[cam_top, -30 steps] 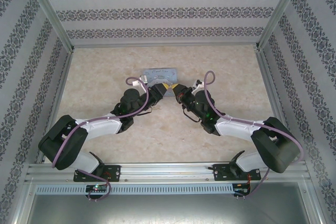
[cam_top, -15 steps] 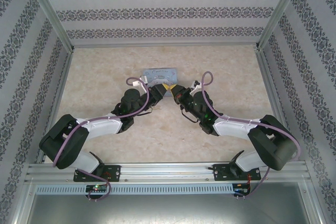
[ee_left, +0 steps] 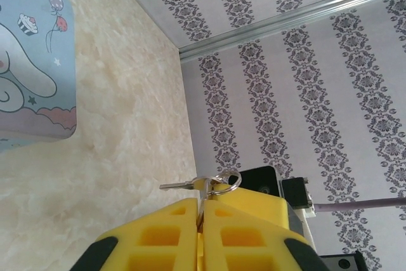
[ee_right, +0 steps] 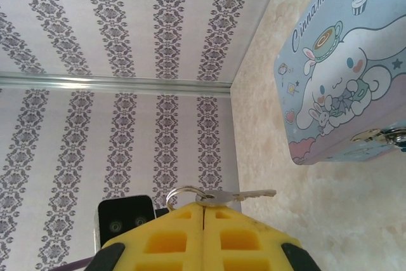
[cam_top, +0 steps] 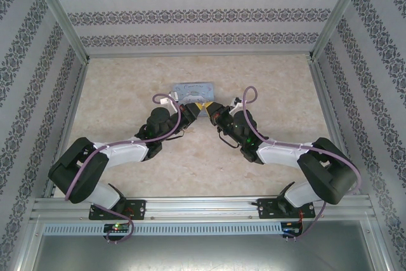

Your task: Unlock the padlock with the key

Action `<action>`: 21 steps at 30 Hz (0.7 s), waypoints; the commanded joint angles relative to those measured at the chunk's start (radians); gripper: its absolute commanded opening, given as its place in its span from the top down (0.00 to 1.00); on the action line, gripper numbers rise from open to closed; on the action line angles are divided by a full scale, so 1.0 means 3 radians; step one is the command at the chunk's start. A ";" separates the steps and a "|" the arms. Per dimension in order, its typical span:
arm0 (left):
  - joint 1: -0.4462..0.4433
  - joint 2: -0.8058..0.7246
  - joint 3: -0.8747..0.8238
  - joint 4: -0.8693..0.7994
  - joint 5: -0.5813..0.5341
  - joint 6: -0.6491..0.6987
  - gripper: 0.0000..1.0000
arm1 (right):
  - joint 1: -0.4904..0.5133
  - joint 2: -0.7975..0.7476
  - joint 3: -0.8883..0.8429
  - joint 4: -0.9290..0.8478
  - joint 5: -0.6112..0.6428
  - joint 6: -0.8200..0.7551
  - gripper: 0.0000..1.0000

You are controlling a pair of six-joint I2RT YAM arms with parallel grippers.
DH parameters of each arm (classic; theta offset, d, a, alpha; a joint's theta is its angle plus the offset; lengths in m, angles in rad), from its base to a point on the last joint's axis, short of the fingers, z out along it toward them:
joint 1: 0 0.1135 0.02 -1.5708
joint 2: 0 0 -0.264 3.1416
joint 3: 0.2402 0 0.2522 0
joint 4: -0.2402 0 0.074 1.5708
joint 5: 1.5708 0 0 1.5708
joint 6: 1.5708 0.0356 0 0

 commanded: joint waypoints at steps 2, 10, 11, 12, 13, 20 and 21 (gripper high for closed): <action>0.0017 0.0032 0.0037 0.0098 -0.0001 0.0075 1.00 | 0.0039 0.0052 -0.0046 0.0129 0.0026 0.0050 1.00; 0.0083 -0.0241 0.0271 -0.0901 0.0245 0.0726 1.00 | -0.0298 -0.0319 -0.0512 0.0002 -0.0051 -0.0075 0.50; 0.0089 -0.0293 0.0337 -0.1115 0.0297 0.0888 1.00 | -0.0368 -0.0399 -0.0562 -0.0043 -0.0105 -0.0147 0.47; 0.0099 -0.0340 0.0407 -0.1335 0.0366 0.1077 1.00 | -0.0473 -0.0491 -0.0597 -0.0123 -0.0194 -0.0247 0.44; 0.0114 -0.0375 0.0488 -0.1528 0.0446 0.1238 1.00 | -0.0593 -0.0573 -0.0605 -0.0221 -0.0342 -0.0383 0.43; 0.0334 -0.0372 0.0922 -0.2309 0.1200 0.1973 1.00 | -0.1299 -0.0597 -0.0344 -0.0268 -0.1777 -0.1365 0.39; 0.0379 -0.0334 0.0993 -0.2392 0.1329 0.2039 1.00 | -0.1358 -0.0549 -0.0265 -0.0286 -0.1999 -0.1504 0.39</action>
